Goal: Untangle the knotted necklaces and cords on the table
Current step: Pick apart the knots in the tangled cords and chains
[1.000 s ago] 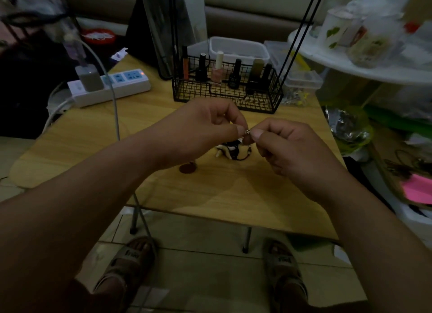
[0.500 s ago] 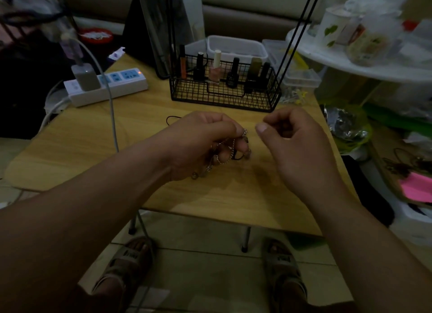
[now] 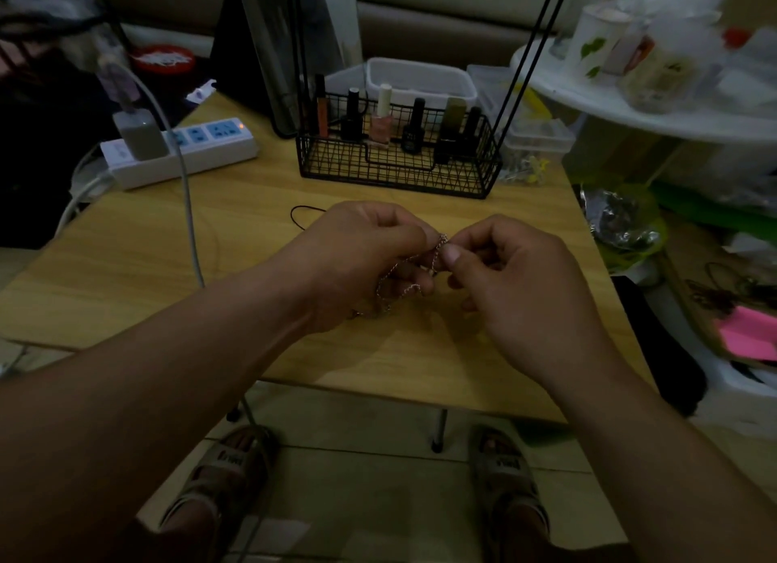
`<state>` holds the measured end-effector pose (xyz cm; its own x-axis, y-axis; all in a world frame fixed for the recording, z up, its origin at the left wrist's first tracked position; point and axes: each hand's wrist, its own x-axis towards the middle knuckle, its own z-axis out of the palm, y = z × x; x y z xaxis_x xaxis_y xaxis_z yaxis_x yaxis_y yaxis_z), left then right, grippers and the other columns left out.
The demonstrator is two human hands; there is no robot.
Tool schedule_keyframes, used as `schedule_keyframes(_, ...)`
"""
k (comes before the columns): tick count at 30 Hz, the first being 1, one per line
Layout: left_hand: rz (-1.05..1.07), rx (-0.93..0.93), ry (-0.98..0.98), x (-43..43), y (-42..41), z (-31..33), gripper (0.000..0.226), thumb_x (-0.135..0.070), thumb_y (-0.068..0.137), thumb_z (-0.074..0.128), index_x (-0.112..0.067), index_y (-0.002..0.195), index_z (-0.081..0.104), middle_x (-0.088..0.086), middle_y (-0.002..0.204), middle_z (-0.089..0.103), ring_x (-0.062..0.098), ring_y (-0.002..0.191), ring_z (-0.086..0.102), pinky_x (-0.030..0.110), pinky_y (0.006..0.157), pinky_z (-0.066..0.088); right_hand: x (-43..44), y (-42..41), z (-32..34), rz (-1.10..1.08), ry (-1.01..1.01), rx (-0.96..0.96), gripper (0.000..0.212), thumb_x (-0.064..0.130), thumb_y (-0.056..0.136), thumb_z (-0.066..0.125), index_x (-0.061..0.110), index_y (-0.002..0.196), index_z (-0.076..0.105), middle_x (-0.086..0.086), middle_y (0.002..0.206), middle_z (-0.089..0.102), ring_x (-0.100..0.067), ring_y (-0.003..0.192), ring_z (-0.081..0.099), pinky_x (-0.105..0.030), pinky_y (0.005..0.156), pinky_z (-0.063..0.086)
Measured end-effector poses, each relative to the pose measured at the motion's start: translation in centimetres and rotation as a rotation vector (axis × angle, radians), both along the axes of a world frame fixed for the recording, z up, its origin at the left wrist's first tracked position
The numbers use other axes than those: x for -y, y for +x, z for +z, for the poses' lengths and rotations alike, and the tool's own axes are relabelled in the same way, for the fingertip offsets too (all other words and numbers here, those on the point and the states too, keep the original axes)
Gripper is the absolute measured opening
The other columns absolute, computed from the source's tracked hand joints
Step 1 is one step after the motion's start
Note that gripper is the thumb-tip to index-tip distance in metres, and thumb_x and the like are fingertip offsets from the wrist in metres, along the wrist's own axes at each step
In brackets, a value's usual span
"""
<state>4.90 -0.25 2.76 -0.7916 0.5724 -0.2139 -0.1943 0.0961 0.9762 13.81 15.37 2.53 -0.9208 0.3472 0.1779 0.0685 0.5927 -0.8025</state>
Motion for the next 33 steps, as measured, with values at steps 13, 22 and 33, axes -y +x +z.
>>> schedule_keyframes(13, -0.016, -0.331, -0.201, 0.69, 0.50, 0.04, 0.007, -0.018, 0.092, 0.076, -0.013, 0.094, 0.073, 0.006, 0.075, 0.075, 0.011, 0.060, 0.065, 0.021, 0.052, 0.050, -0.36, -0.18, -0.10, 0.099, 0.132, 0.010, 0.012, 0.030, 0.101, 0.062, 0.036, 0.096, 0.071, 0.016, 0.086, 0.071, -0.002, 0.083, 0.067, -0.038, 0.073, 0.060)
schedule_keyframes(22, -0.030, -0.568, -0.312, 0.91, 0.04, -0.43, 0.009, -0.023, 0.089, 0.081, -0.023, 0.089, 0.072, -0.007, 0.074, 0.075, -0.002, 0.059, 0.064, 0.013, 0.050, 0.046, -0.52, -0.27, 0.11, 0.168, 0.133, 0.049, 0.011, 0.033, 0.100, 0.061, 0.037, 0.095, 0.070, 0.016, 0.084, 0.070, -0.002, 0.083, 0.067, -0.023, 0.067, 0.054)
schedule_keyframes(33, -0.074, -0.612, -0.341, 0.87, 0.30, -0.43, 0.010, -0.027, 0.099, 0.069, -0.021, 0.091, 0.071, -0.019, 0.058, 0.067, 0.000, 0.047, 0.060, 0.012, 0.044, 0.041, -0.50, -0.16, -0.03, 0.169, 0.337, 0.027, 0.008, 0.031, 0.097, 0.063, 0.031, 0.098, 0.070, 0.015, 0.084, 0.067, -0.001, 0.080, 0.061, -0.024, 0.068, 0.051)
